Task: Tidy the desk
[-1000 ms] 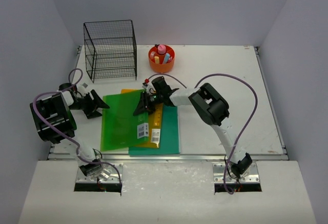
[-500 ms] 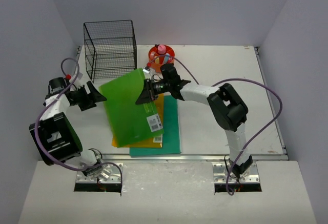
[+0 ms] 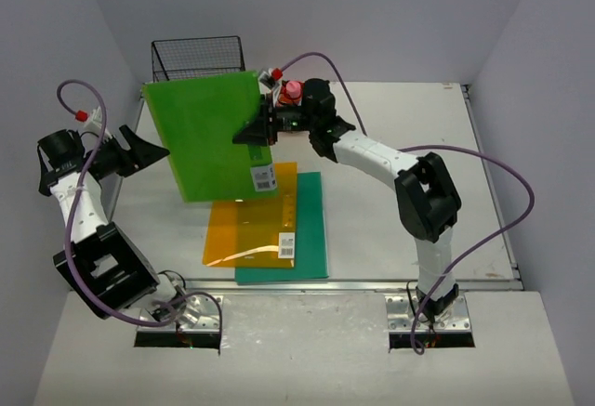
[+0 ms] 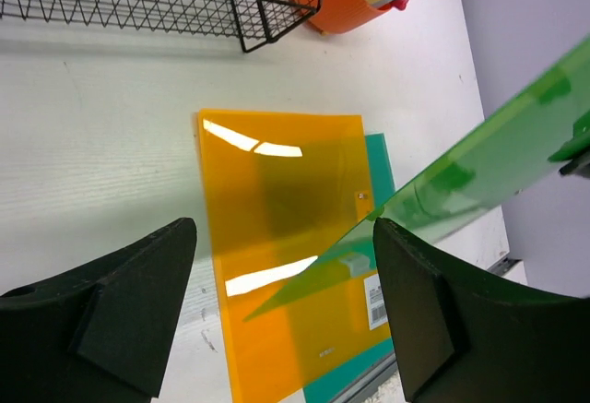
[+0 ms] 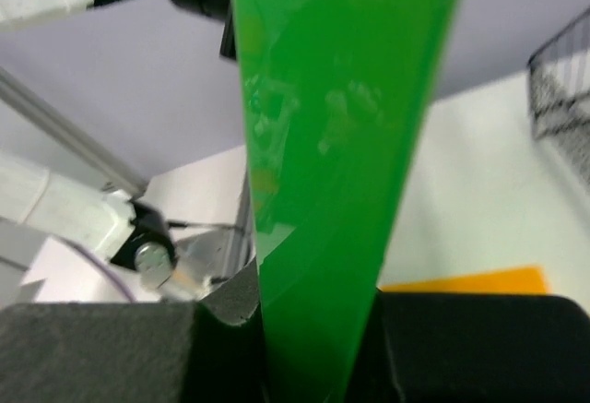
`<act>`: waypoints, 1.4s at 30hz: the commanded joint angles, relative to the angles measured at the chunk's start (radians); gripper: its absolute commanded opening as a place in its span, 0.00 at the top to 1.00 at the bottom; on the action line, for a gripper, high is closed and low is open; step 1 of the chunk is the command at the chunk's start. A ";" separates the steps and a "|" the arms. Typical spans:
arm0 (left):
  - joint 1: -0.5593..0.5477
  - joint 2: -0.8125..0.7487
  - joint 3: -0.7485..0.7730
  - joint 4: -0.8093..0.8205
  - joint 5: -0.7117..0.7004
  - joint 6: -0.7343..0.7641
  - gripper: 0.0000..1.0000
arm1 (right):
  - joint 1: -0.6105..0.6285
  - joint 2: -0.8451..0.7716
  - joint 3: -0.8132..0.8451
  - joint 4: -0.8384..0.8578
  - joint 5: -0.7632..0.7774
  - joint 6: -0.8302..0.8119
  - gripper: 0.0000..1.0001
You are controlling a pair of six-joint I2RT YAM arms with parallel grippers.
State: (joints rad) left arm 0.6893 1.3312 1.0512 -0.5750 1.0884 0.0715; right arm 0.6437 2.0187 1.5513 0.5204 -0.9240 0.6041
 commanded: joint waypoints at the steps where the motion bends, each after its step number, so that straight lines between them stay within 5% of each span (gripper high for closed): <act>1: 0.015 -0.081 -0.004 0.103 0.090 0.011 0.25 | -0.012 0.031 0.184 0.162 0.044 -0.143 1.00; 9: 0.013 -0.142 -0.021 0.252 0.146 -0.058 0.25 | -0.032 0.335 0.773 0.157 0.008 -0.273 1.00; 17: 0.013 -0.102 0.281 0.479 0.320 -0.082 0.26 | -0.034 0.150 0.425 0.336 -0.165 -0.302 1.00; 22: 0.007 -0.029 0.590 0.228 0.333 0.169 0.26 | -0.042 0.105 0.336 0.155 -0.188 -0.437 1.00; 28: -0.055 0.034 0.966 -0.260 0.217 0.703 0.30 | -0.043 0.124 0.407 -0.029 -0.191 -0.540 1.00; 31: -0.327 0.088 1.126 -0.669 -0.063 1.084 0.30 | -0.039 0.136 0.435 -0.066 -0.192 -0.552 1.00; 33: -0.428 0.081 1.102 -0.739 -0.189 1.120 0.31 | -0.035 0.137 0.438 -0.069 -0.176 -0.564 1.00; 42: -0.608 0.072 1.083 -0.743 -0.285 1.027 0.32 | -0.023 0.133 0.449 -0.112 -0.162 -0.698 1.00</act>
State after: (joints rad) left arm 0.1783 1.4098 2.1300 -1.2691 0.8762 1.0783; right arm 0.6106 2.2166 1.9480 0.3946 -1.0985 0.0133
